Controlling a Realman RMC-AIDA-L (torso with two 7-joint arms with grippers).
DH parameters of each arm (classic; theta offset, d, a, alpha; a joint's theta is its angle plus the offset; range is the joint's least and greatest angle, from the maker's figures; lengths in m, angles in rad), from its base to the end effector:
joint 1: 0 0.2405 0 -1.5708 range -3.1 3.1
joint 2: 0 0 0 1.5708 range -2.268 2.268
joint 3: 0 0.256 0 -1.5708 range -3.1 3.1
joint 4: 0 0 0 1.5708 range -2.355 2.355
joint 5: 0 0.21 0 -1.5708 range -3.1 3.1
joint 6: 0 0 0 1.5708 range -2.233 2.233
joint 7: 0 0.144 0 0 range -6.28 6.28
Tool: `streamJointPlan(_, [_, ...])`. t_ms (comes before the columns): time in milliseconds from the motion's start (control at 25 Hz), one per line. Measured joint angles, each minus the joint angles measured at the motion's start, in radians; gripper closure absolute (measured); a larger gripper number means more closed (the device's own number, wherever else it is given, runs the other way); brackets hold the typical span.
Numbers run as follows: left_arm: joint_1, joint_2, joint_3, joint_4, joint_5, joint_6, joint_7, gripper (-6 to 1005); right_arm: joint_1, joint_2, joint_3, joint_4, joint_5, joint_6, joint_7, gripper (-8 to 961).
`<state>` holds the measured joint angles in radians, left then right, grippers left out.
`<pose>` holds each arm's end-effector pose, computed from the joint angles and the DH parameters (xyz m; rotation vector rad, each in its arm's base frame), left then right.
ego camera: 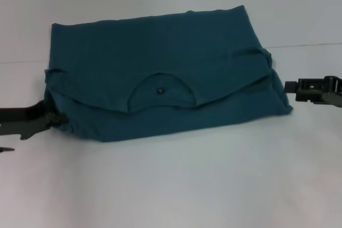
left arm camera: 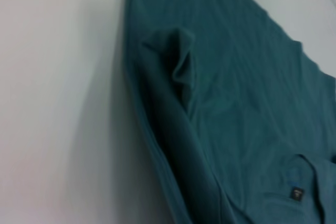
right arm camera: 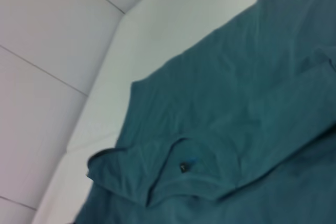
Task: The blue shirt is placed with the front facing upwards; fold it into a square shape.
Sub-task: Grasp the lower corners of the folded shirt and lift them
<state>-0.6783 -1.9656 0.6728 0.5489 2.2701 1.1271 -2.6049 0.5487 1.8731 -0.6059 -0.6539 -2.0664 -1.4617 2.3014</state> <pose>-0.3036 0.4010 0.0296 -1.8223 -1.9677 -0.4994 0.3086 0.3655 0.0955 -2.1277 1.7106 0.6952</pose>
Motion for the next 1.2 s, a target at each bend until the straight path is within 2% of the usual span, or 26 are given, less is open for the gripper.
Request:
streamJointPlan(240, [-0.019, 0.017, -0.028, 0.000, -0.001, 0.044, 0.025, 997, 0.081, -0.047, 0.000, -0.005, -0.179, 0.023, 0.085, 269])
streamJointPlan(400, [-0.030, 0.021, -0.029, 0.000, -0.001, 0.047, 0.027, 997, 0.140, -0.058, 0.000, -0.006, -0.316, 0.082, 0.158, 268])
streamJointPlan(520, [-0.037, 0.021, -0.026, 0.000, 0.000, 0.042, 0.027, 997, 0.175, -0.051, 0.000, -0.005, -0.384, 0.102, 0.182, 267])
streamJointPlan(600, [-0.040, 0.022, -0.025, 0.000, 0.000, 0.040, 0.030, 997, 0.192, -0.038, 0.000, -0.001, -0.420, 0.126, 0.189, 267])
streamJointPlan(640, [-0.041, 0.021, -0.025, 0.000, 0.000, 0.040, 0.032, 997, 0.201, -0.025, 0.000, -0.001, -0.433, 0.149, 0.186, 267])
streamJointPlan(680, [-0.041, 0.021, -0.026, 0.000, 0.000, 0.039, 0.035, 997, 0.201, -0.025, 0.000, -0.001, -0.433, 0.149, 0.186, 267])
streamJointPlan(760, [-0.042, 0.020, -0.028, 0.000, -0.001, 0.039, 0.039, 997, 0.207, -0.012, -0.010, -0.001, -0.438, 0.182, 0.170, 268])
streamJointPlan(1040, [-0.043, 0.012, -0.029, 0.000, -0.002, 0.028, 0.040, 997, 0.206, 0.020, -0.138, 0.006, -0.442, 0.327, 0.152, 268])
streamJointPlan(1200, [-0.043, 0.007, -0.029, 0.000, -0.003, 0.024, 0.040, 997, 0.210, 0.037, -0.169, 0.029, -0.444, 0.384, 0.152, 268])
